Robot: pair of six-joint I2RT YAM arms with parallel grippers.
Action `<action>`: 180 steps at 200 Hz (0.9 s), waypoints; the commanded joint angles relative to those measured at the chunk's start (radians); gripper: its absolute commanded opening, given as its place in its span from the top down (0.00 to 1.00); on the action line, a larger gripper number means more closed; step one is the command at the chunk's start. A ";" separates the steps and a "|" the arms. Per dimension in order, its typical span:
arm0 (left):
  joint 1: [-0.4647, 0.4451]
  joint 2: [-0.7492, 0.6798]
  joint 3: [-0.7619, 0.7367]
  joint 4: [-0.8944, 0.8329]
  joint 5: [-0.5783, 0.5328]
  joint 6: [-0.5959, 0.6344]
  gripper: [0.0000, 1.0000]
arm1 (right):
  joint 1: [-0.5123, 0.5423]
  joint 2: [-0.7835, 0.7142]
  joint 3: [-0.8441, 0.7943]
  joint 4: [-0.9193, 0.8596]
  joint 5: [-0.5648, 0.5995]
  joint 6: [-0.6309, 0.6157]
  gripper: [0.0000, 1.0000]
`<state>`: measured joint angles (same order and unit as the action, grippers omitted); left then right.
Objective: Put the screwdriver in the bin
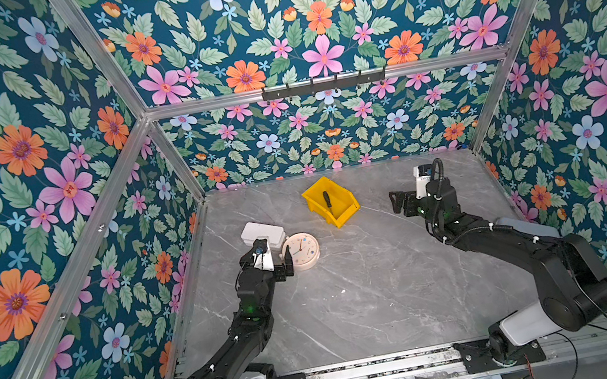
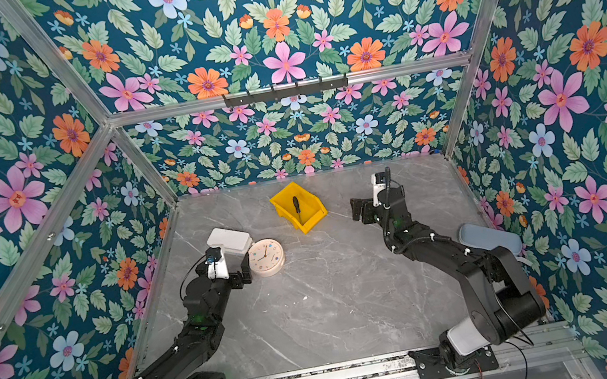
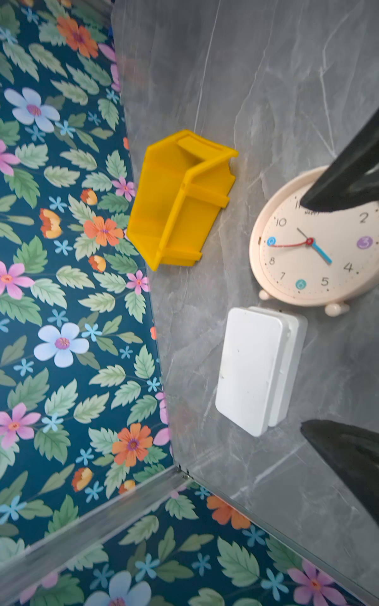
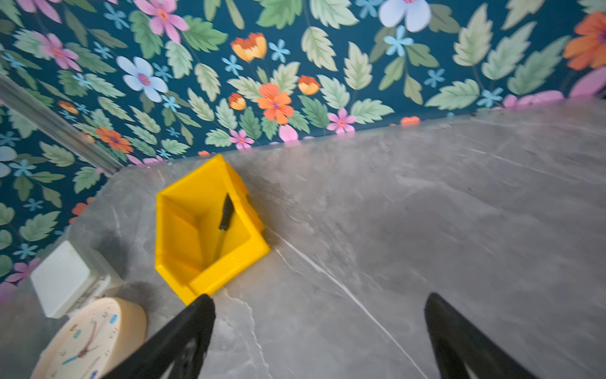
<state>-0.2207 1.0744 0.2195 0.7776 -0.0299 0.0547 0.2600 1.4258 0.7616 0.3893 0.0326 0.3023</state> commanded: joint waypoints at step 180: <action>0.172 0.453 -0.020 0.562 -0.053 -0.024 0.00 | -0.288 -0.137 -0.430 0.327 0.089 -0.198 0.01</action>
<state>-0.0566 1.4979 0.1940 1.2575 -0.0940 0.0303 -0.0273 1.2613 0.3477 0.5972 0.1383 0.1307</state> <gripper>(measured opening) 0.998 0.992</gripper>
